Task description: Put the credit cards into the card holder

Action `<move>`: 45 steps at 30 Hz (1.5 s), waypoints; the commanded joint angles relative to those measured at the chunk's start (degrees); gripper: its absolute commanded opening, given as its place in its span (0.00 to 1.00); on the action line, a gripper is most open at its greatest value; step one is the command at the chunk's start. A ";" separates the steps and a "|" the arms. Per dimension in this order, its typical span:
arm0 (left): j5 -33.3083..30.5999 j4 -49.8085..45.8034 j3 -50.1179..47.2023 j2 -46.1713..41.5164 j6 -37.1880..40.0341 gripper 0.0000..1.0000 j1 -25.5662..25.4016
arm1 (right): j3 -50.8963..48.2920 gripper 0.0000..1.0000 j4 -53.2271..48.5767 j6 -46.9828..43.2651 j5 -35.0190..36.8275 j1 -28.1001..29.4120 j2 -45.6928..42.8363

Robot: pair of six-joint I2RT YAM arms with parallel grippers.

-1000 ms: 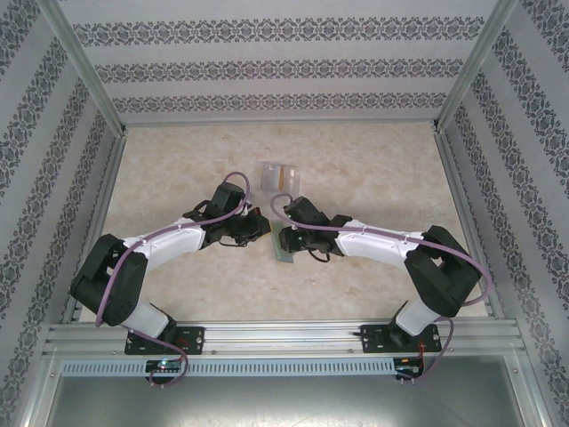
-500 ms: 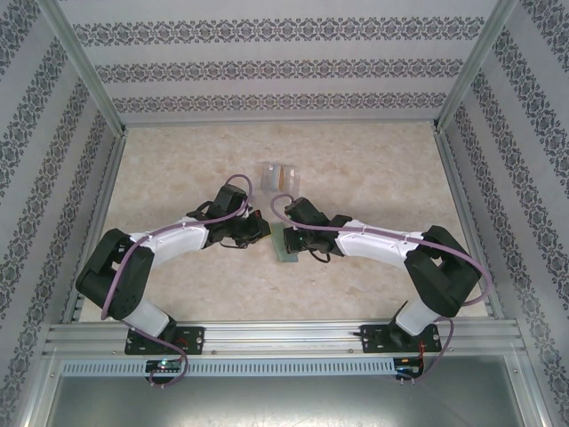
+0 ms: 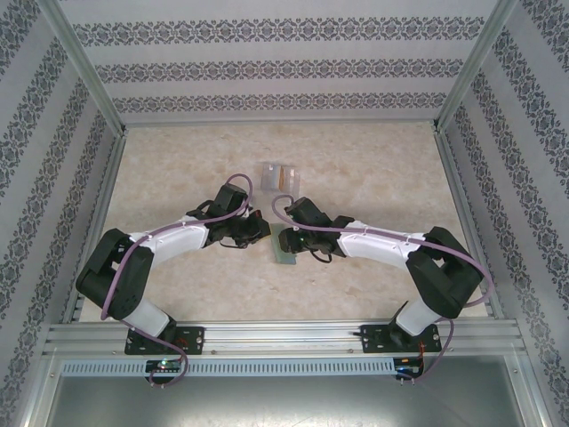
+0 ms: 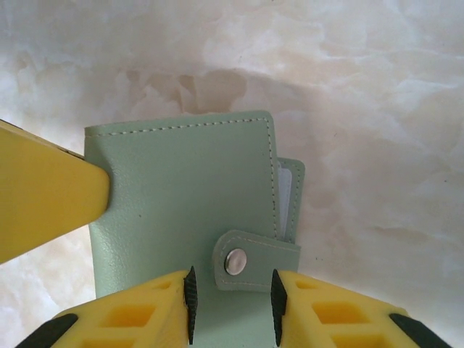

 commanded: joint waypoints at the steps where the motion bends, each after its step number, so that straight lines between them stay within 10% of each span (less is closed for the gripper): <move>1: 1.06 -1.23 1.35 0.41 0.81 0.00 -0.30 | 0.89 0.34 0.40 -0.52 -1.29 -0.80 1.84; 18: 0.75 -0.78 1.03 0.20 1.39 0.00 -0.30 | 2.04 0.01 -0.65 1.98 1.71 -1.10 5.00; 40: -6.92 -7.46 3.22 4.38 9.11 0.00 1.50 | -5.46 0.00 2.89 6.93 -3.32 -10.85 0.10; 45: -9.27 -6.51 6.90 8.64 14.49 0.35 1.94 | -5.93 0.14 2.98 6.49 -3.64 -11.82 -0.22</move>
